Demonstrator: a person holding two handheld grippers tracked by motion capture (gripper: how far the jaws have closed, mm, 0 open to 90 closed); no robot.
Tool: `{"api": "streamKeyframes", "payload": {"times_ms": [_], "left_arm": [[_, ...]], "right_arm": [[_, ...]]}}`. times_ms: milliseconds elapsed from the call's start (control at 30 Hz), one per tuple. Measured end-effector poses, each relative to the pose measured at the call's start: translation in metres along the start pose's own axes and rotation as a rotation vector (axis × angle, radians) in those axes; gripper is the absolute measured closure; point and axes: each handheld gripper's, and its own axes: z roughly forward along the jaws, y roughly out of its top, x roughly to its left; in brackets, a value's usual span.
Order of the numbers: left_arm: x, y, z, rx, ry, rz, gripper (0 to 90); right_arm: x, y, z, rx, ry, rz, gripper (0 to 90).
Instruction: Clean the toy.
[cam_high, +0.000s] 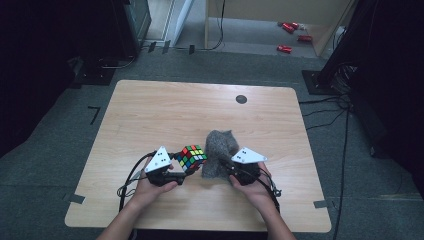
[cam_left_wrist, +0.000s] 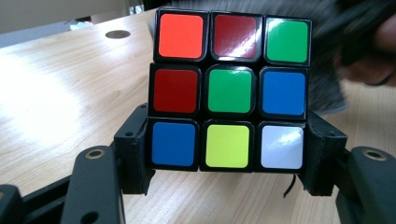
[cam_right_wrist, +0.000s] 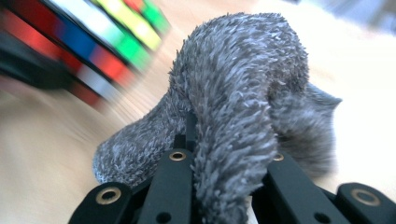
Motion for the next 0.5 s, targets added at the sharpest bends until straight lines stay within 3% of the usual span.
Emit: {"api": "streamKeyframes", "payload": {"times_ms": [100,200,367,500], "left_arm": [[-0.003,0.0,0.002,0.003,-0.011,0.008,34.8],[-0.006,0.001,0.002,-0.003,-0.031,0.015,34.8],[-0.014,0.002,0.004,0.0,-0.058,0.049,34.9],[-0.015,0.003,0.002,-0.011,-0.053,0.06,34.9]], "right_arm": [[0.009,0.011,-0.012,-0.087,0.083,0.0,81.9],[0.022,0.019,-0.019,-0.137,0.165,-0.012,81.9],[0.035,0.027,-0.022,-0.181,0.233,-0.012,81.7],[0.026,0.023,-0.019,-0.19,0.266,0.058,81.1]]}}
